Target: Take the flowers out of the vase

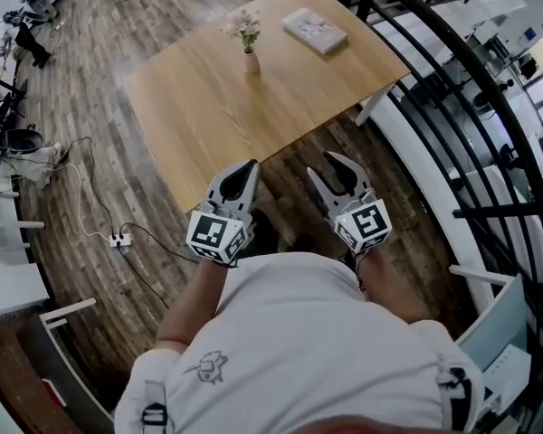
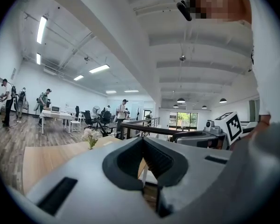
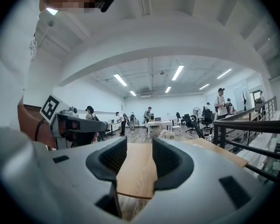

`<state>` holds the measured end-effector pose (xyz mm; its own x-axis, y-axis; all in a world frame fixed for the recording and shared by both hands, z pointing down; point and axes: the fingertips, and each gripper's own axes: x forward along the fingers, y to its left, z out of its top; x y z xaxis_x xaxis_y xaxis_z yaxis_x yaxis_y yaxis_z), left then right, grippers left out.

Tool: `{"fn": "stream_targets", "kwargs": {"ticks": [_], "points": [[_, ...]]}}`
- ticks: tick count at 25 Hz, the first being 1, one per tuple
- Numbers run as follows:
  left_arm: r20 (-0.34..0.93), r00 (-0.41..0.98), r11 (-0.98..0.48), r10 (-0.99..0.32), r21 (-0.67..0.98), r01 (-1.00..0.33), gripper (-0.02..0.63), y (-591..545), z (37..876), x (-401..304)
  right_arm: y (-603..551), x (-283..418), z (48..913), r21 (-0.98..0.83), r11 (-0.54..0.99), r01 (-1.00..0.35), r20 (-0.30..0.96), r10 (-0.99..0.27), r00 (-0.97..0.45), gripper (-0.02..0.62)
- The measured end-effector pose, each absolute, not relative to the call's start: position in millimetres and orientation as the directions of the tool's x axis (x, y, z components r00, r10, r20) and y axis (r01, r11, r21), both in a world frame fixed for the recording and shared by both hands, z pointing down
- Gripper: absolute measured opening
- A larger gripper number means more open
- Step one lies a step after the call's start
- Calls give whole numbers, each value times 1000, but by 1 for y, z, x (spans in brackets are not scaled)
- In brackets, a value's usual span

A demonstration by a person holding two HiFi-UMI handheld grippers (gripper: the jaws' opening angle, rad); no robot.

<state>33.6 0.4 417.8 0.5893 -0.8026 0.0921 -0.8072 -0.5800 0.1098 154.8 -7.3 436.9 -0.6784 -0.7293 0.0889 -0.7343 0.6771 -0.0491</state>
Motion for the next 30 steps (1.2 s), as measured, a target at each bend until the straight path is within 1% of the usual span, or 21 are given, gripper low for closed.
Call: {"fn": "stream_targets", "kwargs": {"ticks": [4, 9, 14, 19, 25, 30], "points": [[86, 596, -585, -798, 129, -801, 5, -18, 424, 23, -22, 143, 435, -40, 676, -736, 92, -731, -676, 178], [57, 614, -603, -788, 137, -786, 5, -50, 423, 0, -45, 111, 439, -58, 674, -736, 108, -729, -676, 178], [28, 617, -612, -786, 102, -784, 5, -83, 412, -42, -77, 83, 436, -55, 639, -767, 99, -761, -641, 178], [-2, 614, -612, -790, 63, -788, 5, -104, 399, -81, -101, 50, 429, -44, 637, -770, 87, -765, -638, 178], [2, 587, -584, -809, 99, -806, 5, -118, 408, -115, -117, 28, 430, -37, 650, -759, 89, -754, -651, 176], [12, 579, -574, -815, 113, -811, 5, -128, 414, -121, -134, 19, 437, -50, 666, -744, 111, -737, -667, 176]]}}
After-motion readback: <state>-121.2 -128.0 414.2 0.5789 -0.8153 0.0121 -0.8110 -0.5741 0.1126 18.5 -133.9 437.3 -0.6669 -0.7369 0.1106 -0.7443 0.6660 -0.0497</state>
